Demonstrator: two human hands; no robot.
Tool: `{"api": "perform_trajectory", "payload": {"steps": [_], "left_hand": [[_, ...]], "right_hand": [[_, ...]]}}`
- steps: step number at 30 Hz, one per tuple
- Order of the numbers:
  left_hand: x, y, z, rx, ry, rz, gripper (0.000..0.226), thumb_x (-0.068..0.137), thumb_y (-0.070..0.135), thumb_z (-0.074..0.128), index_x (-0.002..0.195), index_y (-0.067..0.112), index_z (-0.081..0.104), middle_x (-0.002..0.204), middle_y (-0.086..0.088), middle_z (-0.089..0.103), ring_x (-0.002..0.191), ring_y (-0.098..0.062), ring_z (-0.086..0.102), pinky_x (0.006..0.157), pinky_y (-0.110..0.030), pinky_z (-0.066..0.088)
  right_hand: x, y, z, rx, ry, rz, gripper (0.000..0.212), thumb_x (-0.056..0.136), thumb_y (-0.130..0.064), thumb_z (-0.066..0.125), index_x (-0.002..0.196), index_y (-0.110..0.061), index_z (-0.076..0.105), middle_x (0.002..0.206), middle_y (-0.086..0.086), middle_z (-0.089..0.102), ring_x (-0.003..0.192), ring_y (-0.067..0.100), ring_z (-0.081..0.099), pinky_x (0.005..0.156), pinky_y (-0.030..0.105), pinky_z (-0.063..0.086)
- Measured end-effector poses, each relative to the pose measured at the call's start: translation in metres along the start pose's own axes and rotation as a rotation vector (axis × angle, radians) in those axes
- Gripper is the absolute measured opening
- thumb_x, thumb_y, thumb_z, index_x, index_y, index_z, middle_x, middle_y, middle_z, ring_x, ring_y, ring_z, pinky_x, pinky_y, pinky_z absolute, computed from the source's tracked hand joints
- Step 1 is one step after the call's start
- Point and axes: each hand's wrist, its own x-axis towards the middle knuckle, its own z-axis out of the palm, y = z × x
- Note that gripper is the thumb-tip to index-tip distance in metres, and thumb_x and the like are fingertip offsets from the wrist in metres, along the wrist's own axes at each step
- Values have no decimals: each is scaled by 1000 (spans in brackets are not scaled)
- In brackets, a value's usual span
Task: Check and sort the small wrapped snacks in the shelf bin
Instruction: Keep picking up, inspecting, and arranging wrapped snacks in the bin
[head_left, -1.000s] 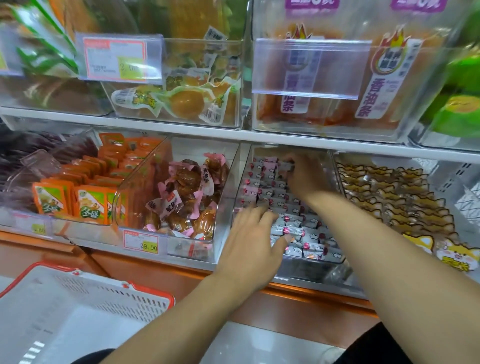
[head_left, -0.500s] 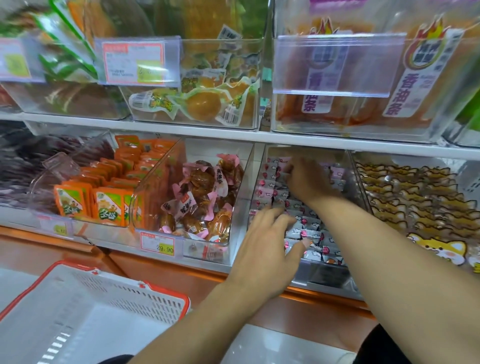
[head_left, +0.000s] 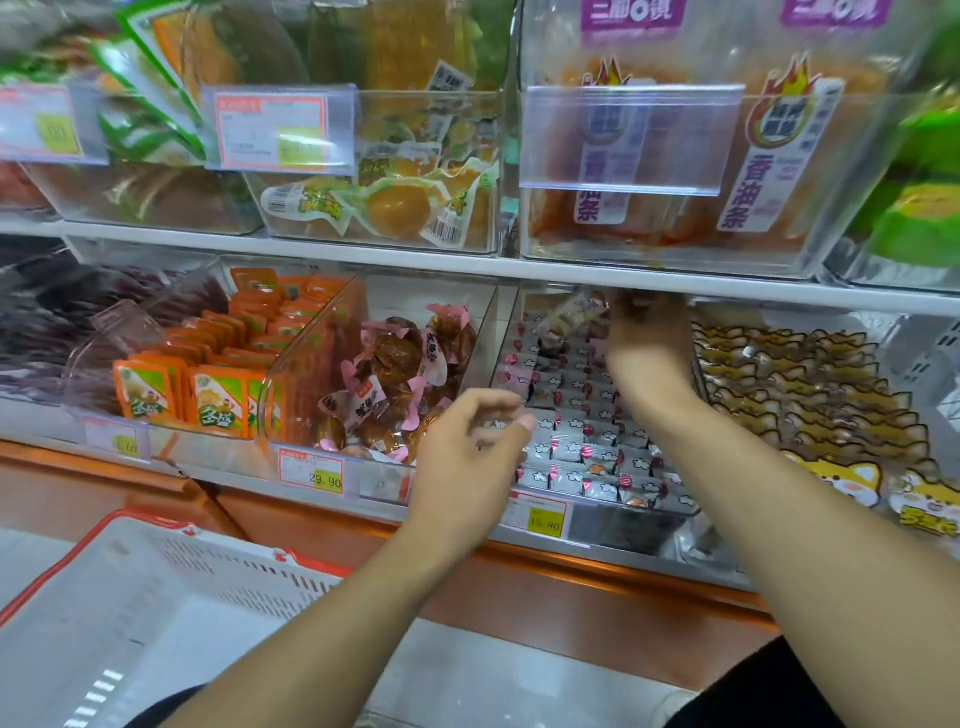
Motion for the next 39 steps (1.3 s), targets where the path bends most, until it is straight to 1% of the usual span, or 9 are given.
{"api": "perform_trajectory", "payload": {"steps": [3, 8, 13, 19, 24, 28, 32, 36, 39], "left_hand": [[0, 6, -9, -215, 9, -140, 25, 94, 17, 69, 117, 13, 61, 96, -7, 72, 87, -25, 75, 76, -34, 63], [-2, 9, -23, -352, -46, -257, 36, 91, 29, 70, 117, 5, 63, 104, -15, 73, 88, -33, 76, 76, -31, 63], [-8, 8, -29, -391, -57, -303, 20, 94, 23, 66, 105, 7, 71, 98, -14, 78, 86, -28, 76, 74, -26, 62], [-15, 11, -30, -353, -109, -196, 22, 93, 14, 69, 114, 6, 69, 105, -18, 76, 86, -27, 73, 78, -26, 60], [-16, 10, -26, -383, -158, -183, 31, 87, 13, 73, 117, 9, 69, 108, -15, 75, 93, -29, 74, 89, -35, 60], [-13, 7, -20, -458, -134, -287, 42, 82, 35, 71, 116, 9, 71, 91, -6, 78, 95, -34, 75, 81, -30, 62], [-8, 6, -17, -485, -88, -370, 36, 80, 46, 70, 100, 17, 79, 103, -13, 77, 89, -34, 76, 72, -30, 62], [-6, 5, -19, -534, -22, -364, 13, 89, 14, 72, 98, 5, 74, 107, -20, 74, 89, -25, 76, 70, -25, 61], [-7, 3, -21, -490, -8, -263, 25, 84, -2, 74, 107, 6, 68, 104, -18, 75, 91, -25, 76, 69, -24, 60]], "right_hand": [[-32, -9, -16, 616, -115, 363, 18, 100, 2, 49, 96, -10, 61, 100, 11, 72, 95, 28, 71, 73, 34, 63], [-76, -4, -34, 850, -364, 726, 17, 98, 4, 50, 107, 9, 64, 100, 22, 75, 89, 29, 76, 68, 31, 62], [-90, 2, -39, 755, -467, 748, 22, 100, -3, 54, 119, 6, 60, 98, 22, 76, 88, 30, 76, 69, 34, 63], [-83, 4, -58, 462, -801, 689, 46, 83, -48, 72, 116, -16, 67, 87, 13, 76, 74, 25, 73, 68, 33, 61], [-79, 5, -61, 524, -749, 646, 31, 87, -26, 73, 111, -7, 70, 89, 11, 71, 68, 19, 66, 63, 27, 60], [-75, 11, -61, 509, -714, 640, 29, 88, -20, 74, 113, -4, 72, 102, 14, 73, 74, 19, 70, 77, 31, 61], [-71, 14, -63, 557, -737, 563, 27, 86, -2, 71, 112, -5, 69, 98, 13, 77, 82, 22, 70, 77, 30, 61], [-70, 16, -64, 500, -789, 492, 37, 72, 13, 74, 98, -14, 78, 103, 11, 77, 92, 21, 75, 75, 26, 60], [-68, 15, -65, 527, -820, 547, 50, 69, 7, 79, 115, -12, 69, 109, 15, 76, 100, 26, 74, 79, 29, 61]]}}
